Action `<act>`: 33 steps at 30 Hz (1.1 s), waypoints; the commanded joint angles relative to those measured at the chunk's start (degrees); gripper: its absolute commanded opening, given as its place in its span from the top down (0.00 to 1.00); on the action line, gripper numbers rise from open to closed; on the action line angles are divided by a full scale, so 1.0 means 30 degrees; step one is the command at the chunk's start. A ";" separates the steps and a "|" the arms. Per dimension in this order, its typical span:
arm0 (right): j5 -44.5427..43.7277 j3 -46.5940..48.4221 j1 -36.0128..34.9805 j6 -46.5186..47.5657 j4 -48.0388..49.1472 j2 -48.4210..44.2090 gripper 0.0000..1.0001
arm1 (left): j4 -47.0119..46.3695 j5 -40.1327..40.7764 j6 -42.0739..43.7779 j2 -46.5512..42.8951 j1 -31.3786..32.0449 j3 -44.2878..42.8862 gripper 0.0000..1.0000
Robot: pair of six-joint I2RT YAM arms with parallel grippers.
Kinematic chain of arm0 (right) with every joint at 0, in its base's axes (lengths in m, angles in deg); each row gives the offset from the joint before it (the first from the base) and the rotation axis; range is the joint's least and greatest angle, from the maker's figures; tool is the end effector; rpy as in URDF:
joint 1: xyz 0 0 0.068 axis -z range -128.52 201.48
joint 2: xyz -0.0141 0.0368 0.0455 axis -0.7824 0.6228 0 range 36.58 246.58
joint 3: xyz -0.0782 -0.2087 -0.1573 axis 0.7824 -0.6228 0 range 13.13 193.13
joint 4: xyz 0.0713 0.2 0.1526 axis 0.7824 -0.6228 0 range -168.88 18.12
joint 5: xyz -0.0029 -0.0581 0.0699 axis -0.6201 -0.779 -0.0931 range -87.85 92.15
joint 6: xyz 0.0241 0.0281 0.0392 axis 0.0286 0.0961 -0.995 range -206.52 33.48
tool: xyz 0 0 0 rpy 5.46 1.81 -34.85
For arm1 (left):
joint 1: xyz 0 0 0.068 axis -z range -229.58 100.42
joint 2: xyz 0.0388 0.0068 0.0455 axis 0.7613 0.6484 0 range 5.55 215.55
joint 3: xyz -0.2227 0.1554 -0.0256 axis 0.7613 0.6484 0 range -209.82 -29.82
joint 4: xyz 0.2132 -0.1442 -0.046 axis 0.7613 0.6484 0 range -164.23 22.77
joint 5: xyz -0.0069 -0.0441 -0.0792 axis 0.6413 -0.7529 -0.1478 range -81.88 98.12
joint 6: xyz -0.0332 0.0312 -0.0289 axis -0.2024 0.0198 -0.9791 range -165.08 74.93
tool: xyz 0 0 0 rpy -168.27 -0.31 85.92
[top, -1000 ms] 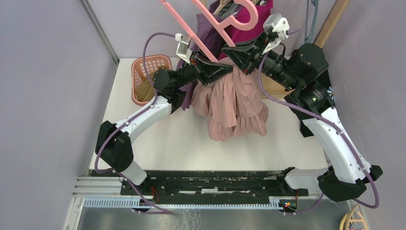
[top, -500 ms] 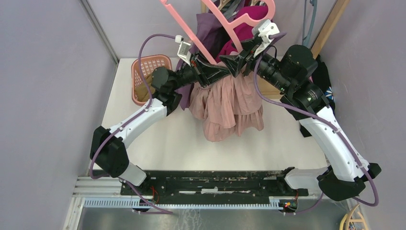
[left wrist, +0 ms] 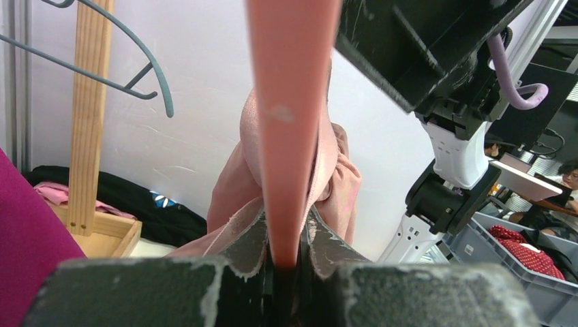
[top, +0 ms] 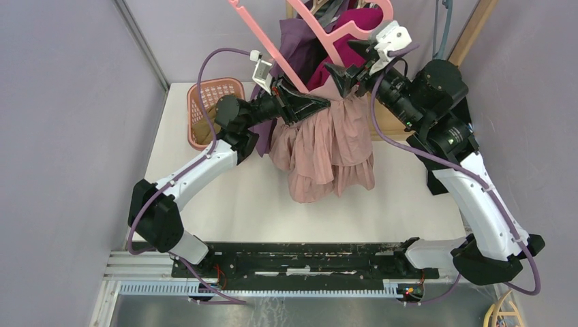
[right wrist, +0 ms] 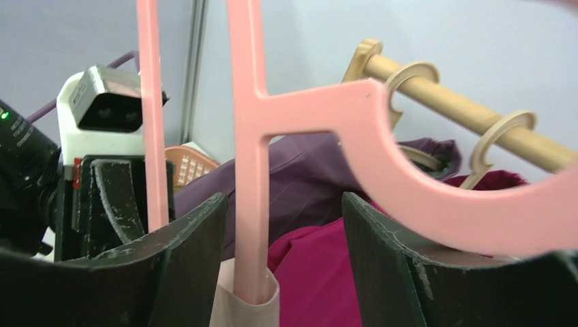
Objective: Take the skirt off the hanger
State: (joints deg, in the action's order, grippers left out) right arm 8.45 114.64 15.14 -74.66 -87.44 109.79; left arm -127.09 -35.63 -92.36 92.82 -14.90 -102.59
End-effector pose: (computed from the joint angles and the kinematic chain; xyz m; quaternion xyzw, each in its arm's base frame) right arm 0.1892 0.1440 0.5595 -0.2937 0.5514 0.1989 0.7550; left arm 0.2638 -0.2124 0.4358 0.2890 0.4385 -0.6704 0.5242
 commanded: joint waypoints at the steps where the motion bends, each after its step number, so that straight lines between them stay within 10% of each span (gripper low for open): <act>1: -0.0759 0.1329 -0.0077 0.1026 0.1309 -0.0116 0.33 | -0.1655 -0.0094 -0.0314 -0.0582 -0.0105 -0.0345 0.97; 20: 0.1016 0.0983 -0.0079 -0.1982 0.3136 0.0957 0.38 | -0.1514 -0.0555 -0.0438 -0.0926 -0.0114 -0.0176 0.97; 29: 0.1097 0.1253 -0.0079 -0.2136 0.3104 0.1227 0.62 | -0.1542 -0.0593 -0.0439 -0.0978 -0.0088 0.0175 0.97; 33: 0.0996 0.1218 -0.0090 -0.2151 0.3066 0.1170 0.91 | -0.1540 -0.0623 -0.0439 -0.0997 -0.0104 0.0227 0.97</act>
State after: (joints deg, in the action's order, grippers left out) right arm 11.64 116.30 15.03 -80.54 -81.84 113.53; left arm -127.88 -37.31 -92.41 92.58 -15.21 -101.41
